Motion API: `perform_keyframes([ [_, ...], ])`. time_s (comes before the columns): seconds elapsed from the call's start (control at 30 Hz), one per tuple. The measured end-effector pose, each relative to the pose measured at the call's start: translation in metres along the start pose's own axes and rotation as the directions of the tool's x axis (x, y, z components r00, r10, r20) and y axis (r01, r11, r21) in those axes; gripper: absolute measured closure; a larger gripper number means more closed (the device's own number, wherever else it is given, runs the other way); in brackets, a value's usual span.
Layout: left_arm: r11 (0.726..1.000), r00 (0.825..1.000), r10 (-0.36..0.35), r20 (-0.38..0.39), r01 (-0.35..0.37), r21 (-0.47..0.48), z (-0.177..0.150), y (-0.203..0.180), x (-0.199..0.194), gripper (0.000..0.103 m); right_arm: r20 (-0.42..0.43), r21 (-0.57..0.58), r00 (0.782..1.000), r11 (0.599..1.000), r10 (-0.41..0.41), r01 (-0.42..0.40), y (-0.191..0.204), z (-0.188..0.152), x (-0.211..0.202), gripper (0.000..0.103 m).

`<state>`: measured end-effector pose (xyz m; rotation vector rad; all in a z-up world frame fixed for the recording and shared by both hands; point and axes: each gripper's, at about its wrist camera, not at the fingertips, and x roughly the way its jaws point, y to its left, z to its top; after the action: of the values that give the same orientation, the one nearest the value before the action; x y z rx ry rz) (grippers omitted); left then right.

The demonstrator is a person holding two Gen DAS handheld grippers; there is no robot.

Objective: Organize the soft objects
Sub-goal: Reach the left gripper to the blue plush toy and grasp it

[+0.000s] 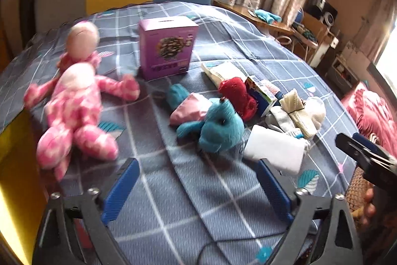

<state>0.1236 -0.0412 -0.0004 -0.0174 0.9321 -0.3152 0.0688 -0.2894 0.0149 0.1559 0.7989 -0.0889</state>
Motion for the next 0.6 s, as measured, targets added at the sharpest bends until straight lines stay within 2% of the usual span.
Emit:
perform_keyframes([
  [0.13,0.999,0.999,-0.027,-0.035,0.027,-0.028,0.02,-0.008,0.028,0.013,-0.015,0.019,1.0,1.0,0.011,-0.011,-0.012,0.002,0.009,0.002],
  [0.3,0.997,0.998,0.003,-0.061,-0.007,-0.075,0.037,-0.016,0.06,0.006,-0.02,0.055,0.998,0.996,0.066,-0.065,-0.021,0.004,0.013,0.002],
  [0.43,0.993,0.994,0.056,-0.096,-0.066,-0.101,0.045,-0.016,0.092,0.006,-0.006,0.058,0.994,0.993,0.108,-0.107,-0.021,0.003,0.01,0.002],
  [0.5,0.991,0.992,0.051,-0.119,-0.066,-0.12,0.046,-0.016,0.106,0.007,0.002,0.056,0.993,0.991,0.122,-0.122,-0.021,0.002,0.009,0.002],
  [0.53,0.989,0.991,0.043,-0.128,-0.06,-0.133,0.046,-0.015,0.113,0.011,0.005,0.057,0.992,0.99,0.129,-0.129,-0.021,0.002,0.009,0.002],
  [0.57,0.989,0.99,0.022,-0.142,-0.043,-0.144,0.045,-0.015,0.12,0.025,0.006,0.061,0.99,0.989,0.138,-0.138,-0.022,0.002,0.009,0.002],
  [0.6,0.988,0.987,-0.02,-0.157,-0.004,-0.152,0.043,-0.015,0.126,0.033,0.006,0.067,0.99,0.987,0.144,-0.144,-0.023,0.002,0.009,0.002],
])
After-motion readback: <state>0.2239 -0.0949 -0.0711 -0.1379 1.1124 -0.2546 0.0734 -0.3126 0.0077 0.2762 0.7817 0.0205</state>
